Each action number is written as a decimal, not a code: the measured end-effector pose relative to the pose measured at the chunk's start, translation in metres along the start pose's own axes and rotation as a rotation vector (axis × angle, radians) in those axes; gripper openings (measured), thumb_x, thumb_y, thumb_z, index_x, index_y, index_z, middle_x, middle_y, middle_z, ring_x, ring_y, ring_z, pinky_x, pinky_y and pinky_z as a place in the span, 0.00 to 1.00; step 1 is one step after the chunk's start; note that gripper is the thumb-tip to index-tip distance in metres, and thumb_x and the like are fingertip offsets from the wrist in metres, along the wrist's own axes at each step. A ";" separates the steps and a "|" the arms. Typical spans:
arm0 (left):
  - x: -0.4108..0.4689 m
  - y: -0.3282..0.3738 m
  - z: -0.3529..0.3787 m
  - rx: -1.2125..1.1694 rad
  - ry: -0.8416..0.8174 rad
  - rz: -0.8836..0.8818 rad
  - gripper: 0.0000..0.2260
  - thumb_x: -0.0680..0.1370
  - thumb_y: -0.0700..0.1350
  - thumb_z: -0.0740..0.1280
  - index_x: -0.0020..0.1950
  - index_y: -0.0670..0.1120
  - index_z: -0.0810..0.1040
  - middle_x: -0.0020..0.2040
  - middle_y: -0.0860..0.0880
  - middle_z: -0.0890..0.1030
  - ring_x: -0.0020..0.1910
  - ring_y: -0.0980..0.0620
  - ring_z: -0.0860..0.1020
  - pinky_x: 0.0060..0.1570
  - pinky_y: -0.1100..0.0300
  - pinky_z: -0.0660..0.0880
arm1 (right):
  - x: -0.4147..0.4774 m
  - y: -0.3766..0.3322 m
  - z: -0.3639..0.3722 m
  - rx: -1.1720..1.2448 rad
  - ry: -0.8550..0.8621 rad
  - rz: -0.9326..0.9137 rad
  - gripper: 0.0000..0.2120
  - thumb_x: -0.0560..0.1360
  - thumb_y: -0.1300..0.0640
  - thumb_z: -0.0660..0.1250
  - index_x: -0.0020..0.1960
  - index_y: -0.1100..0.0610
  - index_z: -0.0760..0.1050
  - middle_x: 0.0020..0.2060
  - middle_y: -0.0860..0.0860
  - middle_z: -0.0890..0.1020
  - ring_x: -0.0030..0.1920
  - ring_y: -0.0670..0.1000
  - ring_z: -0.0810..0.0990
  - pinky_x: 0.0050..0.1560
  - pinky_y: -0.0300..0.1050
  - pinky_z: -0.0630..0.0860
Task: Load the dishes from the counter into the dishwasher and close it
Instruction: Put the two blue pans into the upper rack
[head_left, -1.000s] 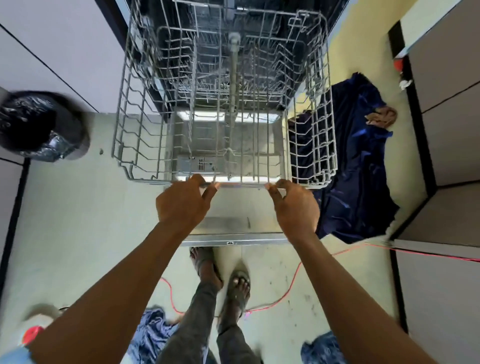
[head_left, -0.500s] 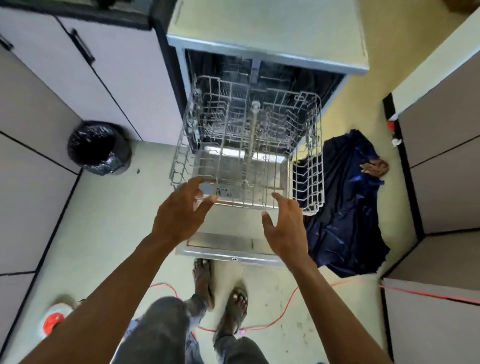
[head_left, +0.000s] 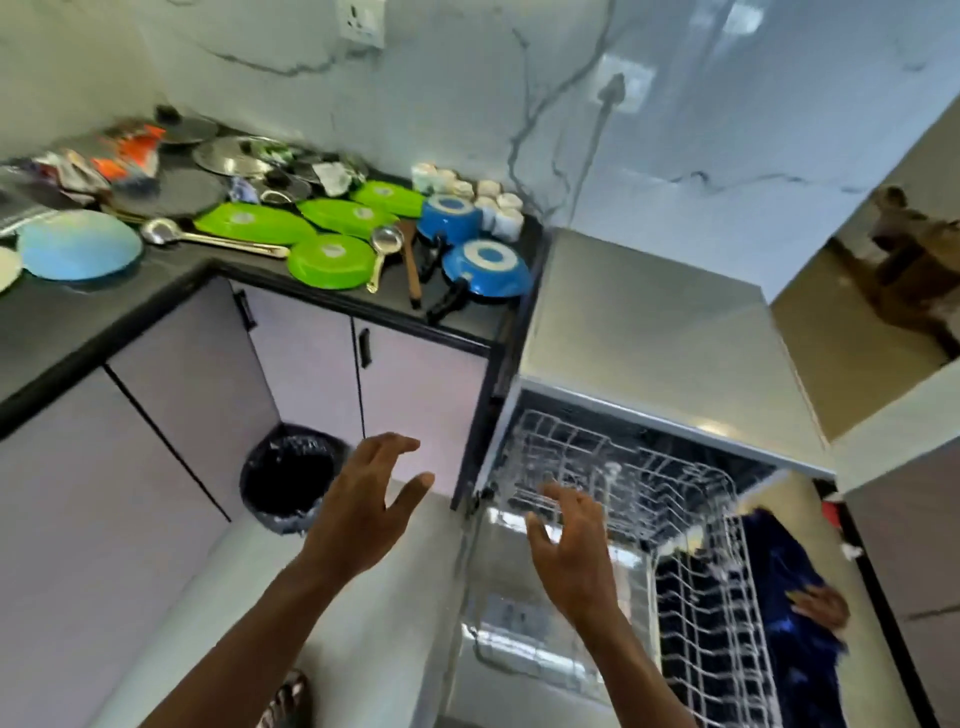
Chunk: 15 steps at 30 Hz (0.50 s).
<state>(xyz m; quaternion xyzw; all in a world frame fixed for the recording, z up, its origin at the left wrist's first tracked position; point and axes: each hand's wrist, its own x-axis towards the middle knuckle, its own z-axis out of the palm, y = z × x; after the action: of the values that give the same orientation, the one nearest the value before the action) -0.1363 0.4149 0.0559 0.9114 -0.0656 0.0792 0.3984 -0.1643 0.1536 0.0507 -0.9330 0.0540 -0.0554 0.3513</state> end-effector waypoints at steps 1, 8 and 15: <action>0.013 -0.013 -0.012 -0.006 -0.003 0.003 0.26 0.79 0.67 0.58 0.70 0.53 0.76 0.67 0.59 0.73 0.68 0.59 0.72 0.65 0.63 0.67 | 0.011 -0.014 0.013 0.011 -0.002 0.020 0.17 0.77 0.56 0.72 0.65 0.53 0.77 0.58 0.48 0.76 0.60 0.46 0.73 0.61 0.26 0.65; 0.097 -0.107 -0.106 -0.017 -0.073 -0.026 0.31 0.78 0.69 0.60 0.74 0.52 0.73 0.72 0.54 0.73 0.70 0.53 0.73 0.69 0.53 0.73 | 0.092 -0.123 0.102 0.097 -0.093 0.093 0.15 0.77 0.57 0.73 0.63 0.56 0.79 0.55 0.52 0.79 0.57 0.53 0.79 0.62 0.52 0.77; 0.190 -0.136 -0.122 0.056 -0.162 0.013 0.33 0.78 0.66 0.62 0.75 0.45 0.72 0.72 0.46 0.74 0.72 0.45 0.72 0.70 0.47 0.73 | 0.162 -0.163 0.131 0.165 -0.086 0.158 0.16 0.78 0.56 0.71 0.65 0.56 0.78 0.56 0.55 0.80 0.54 0.51 0.80 0.59 0.48 0.78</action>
<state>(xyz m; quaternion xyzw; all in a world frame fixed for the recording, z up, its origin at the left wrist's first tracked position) 0.0630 0.5861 0.0780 0.9252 -0.1015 0.0096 0.3655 0.0246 0.3378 0.0713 -0.8954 0.1074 0.0084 0.4320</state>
